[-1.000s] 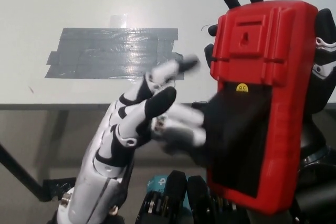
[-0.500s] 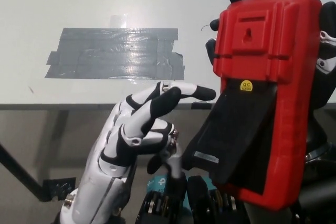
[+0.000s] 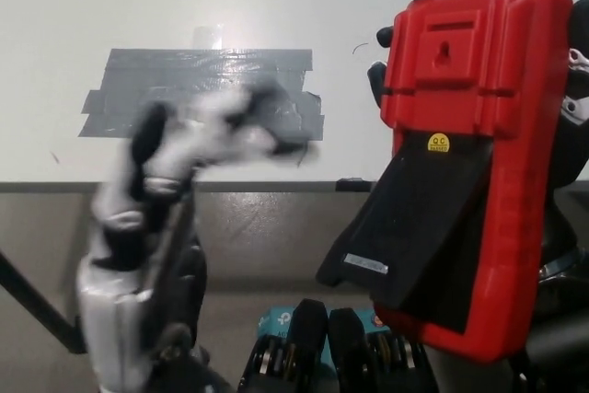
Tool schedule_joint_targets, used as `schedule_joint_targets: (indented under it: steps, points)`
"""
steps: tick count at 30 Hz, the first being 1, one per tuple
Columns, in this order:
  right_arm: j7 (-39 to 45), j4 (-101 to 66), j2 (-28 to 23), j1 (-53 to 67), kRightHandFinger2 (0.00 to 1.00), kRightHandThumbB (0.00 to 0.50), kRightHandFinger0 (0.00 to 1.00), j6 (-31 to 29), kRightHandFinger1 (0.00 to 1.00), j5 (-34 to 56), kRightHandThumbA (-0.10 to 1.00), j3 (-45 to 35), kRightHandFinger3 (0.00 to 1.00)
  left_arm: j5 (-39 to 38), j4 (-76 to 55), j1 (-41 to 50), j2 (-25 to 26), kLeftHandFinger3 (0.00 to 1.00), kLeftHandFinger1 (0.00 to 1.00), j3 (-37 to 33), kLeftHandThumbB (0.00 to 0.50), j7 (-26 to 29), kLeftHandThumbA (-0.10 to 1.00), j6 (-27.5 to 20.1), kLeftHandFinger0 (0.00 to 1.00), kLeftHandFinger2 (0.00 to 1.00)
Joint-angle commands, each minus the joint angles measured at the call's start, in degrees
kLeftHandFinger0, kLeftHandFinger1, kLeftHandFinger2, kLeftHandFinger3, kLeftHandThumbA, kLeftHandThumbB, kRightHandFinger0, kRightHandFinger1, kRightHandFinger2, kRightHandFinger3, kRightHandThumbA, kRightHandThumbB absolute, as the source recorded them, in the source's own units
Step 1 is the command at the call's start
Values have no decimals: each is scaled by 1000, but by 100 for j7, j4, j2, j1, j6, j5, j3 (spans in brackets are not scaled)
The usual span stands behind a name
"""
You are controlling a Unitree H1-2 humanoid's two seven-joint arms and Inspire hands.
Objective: The robot first picks the multimeter with right hand and then unfolds the black stand on the back of it using left hand
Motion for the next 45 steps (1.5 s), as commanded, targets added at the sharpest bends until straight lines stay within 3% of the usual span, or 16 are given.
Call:
schedule_joint_targets:
  steps: [1, 3, 5, 9, 12, 15, 19, 26, 29, 31, 33, 35, 37, 40, 43, 45]
  points:
    - [30, -151, 118, -354, 707, 102, 0, -336, 105, 292, -100, -81, 807, 359, -264, 106, -75, 1000, 1000, 416, 71, 595, 799, -362, 1000, 1000]
    - [48, -139, 113, -372, 716, 97, 0, -326, 115, 228, -100, -69, 811, 625, -262, 45, -60, 1000, 1000, 341, 121, 774, 686, -362, 1000, 1000]
    - [60, -128, 124, -388, 714, 105, 0, -324, 115, 170, -100, -47, 813, 961, -260, -50, 42, 1000, 1000, 346, 279, 858, 836, -362, 1000, 1000]
    - [37, -119, 121, -436, 712, 108, 0, -327, 134, 179, -100, -66, 848, 1020, -238, -138, 266, 1000, 1000, 260, 406, 649, 805, -362, 1000, 1000]
    - [61, -107, 152, -448, 724, 101, 0, -383, 152, 231, -100, -85, 868, 1404, 294, -581, 827, 1000, 1000, -592, 373, 1098, 1000, -362, 1000, 1000]
    - [153, -90, 118, -493, 787, 85, 0, -366, 219, 113, -100, -72, 852, 1672, 307, -152, 670, 1000, 1000, -836, 458, 643, 1000, -362, 1000, 1000]
    - [215, -31, 97, -533, 737, 102, 0, -354, 174, -83, -100, -65, 832, 1826, 397, 153, 950, 1000, 1000, -1170, 373, 584, 1000, -362, 1000, 1000]
    - [-61, -24, 297, -629, 680, 123, 0, -426, 111, 235, -100, -122, 763, 1768, 393, 198, 865, 1000, 922, -1327, 458, 529, 1000, -362, 1000, 903]
    - [-115, -33, 350, -638, 794, 119, 0, -437, 206, 337, -100, -144, 907, 1153, 485, 280, 842, 1000, 909, -1483, 487, 370, 1000, -362, 1000, 881]
    - [-348, -119, 360, -683, 870, 102, 0, -411, 320, 415, -100, -143, 957, 677, 466, 429, 822, 1000, 387, -1502, 500, 368, 952, -266, 844, 695]
    - [-358, -130, 356, -693, 875, 98, 0, -414, 365, 409, -100, -143, 970, 488, 410, 402, 760, 1000, 39, -1542, 473, 300, 902, -163, 607, 255]
    - [-314, -123, 333, -692, 877, 91, 0, -418, 384, 366, -100, -148, 972, 500, 509, 385, 697, 1000, 0, -1511, 424, 370, 881, -360, 376, 239]
    - [-404, -147, 360, -688, 878, 92, 0, -429, 388, 340, -100, -151, 972, 501, 510, 439, 668, 1000, 382, -1464, 440, 347, 844, -356, 559, 792]
    - [-475, -164, 342, -699, 875, 94, 0, -406, 387, 287, -100, -149, 996, 354, 523, 471, 645, 1000, 300, -1490, 495, 416, 785, -362, 467, 786]
    - [-601, -185, 361, -706, 888, 101, 0, -413, 368, 300, -100, -153, 1000, 452, 540, 420, 673, 1000, 102, -1469, 436, 497, 826, -362, 260, 666]
    - [-639, -195, 365, -713, 876, 95, 0, -419, 331, 298, -100, -153, 1000, 427, 564, 420, 702, 1000, 172, -1490, 482, 575, 850, -362, 259, 759]
